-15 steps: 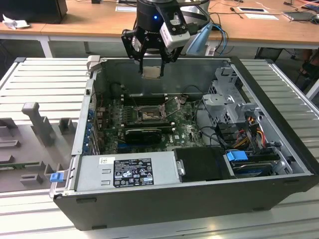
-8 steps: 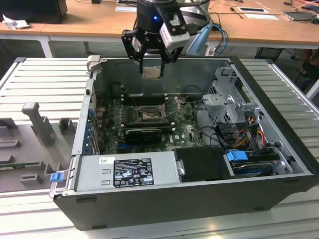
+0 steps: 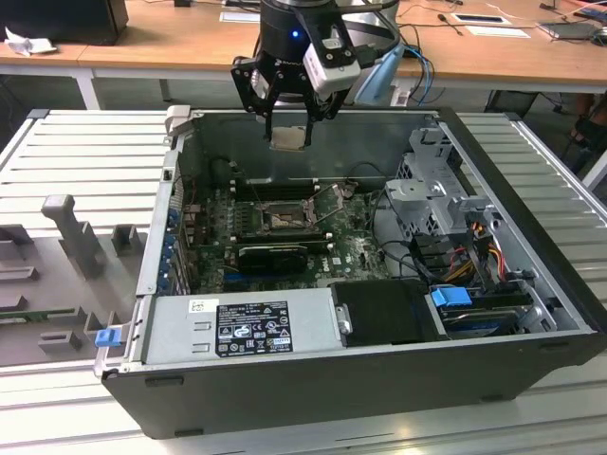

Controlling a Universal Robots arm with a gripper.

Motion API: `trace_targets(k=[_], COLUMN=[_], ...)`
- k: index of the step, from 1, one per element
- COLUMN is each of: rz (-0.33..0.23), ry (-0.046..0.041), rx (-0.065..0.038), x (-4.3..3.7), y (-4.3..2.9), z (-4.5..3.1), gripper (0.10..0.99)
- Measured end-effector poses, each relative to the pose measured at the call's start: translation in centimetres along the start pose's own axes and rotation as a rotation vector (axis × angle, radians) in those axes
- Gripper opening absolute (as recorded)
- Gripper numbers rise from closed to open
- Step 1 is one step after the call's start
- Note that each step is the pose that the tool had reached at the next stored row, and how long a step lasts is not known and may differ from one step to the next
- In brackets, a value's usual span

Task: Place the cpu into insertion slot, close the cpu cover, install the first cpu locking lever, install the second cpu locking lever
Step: 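Place the cpu into insertion slot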

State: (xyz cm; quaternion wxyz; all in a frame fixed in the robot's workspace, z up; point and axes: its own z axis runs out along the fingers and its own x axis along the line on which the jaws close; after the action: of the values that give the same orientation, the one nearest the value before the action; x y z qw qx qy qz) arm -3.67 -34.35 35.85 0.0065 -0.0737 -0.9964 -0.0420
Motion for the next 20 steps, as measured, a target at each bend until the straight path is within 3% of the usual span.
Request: trace_targets(k=[20], rz=[0.052], ry=[-0.0043], rx=[-0.001], x=[0.0], y=[0.0], z=[0.03], gripper=[0.541])
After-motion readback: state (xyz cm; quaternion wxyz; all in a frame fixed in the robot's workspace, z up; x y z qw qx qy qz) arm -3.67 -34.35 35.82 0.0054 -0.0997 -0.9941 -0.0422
